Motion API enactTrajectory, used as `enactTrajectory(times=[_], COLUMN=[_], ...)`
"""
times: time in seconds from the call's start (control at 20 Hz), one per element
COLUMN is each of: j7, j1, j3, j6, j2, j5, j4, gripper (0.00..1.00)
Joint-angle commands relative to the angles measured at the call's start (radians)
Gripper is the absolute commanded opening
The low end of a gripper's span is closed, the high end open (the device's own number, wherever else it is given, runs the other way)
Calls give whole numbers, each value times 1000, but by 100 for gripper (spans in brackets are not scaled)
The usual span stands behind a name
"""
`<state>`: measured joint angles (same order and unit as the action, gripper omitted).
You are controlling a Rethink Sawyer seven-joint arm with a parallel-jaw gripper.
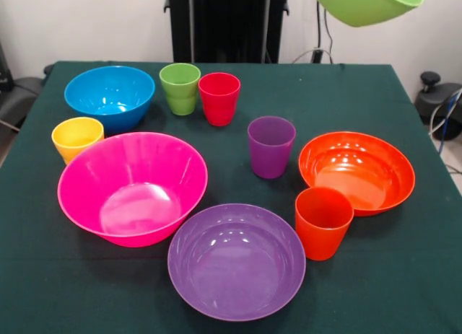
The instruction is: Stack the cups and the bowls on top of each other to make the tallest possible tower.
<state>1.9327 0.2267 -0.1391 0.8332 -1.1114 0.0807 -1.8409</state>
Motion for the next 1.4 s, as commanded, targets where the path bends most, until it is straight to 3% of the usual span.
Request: enactTrajectory(times=[0.05,0.35,0.75,1.4], j7=[-236,-280,-341,-509], j1=[56,120,186,254], j3=[-152,-207,-291,-395], j6=[7,-19,49,293], j2=[161,211,281,396], j5=[89,144,225,342], j4=[120,154,275,576], gripper=[0,0,0,0])
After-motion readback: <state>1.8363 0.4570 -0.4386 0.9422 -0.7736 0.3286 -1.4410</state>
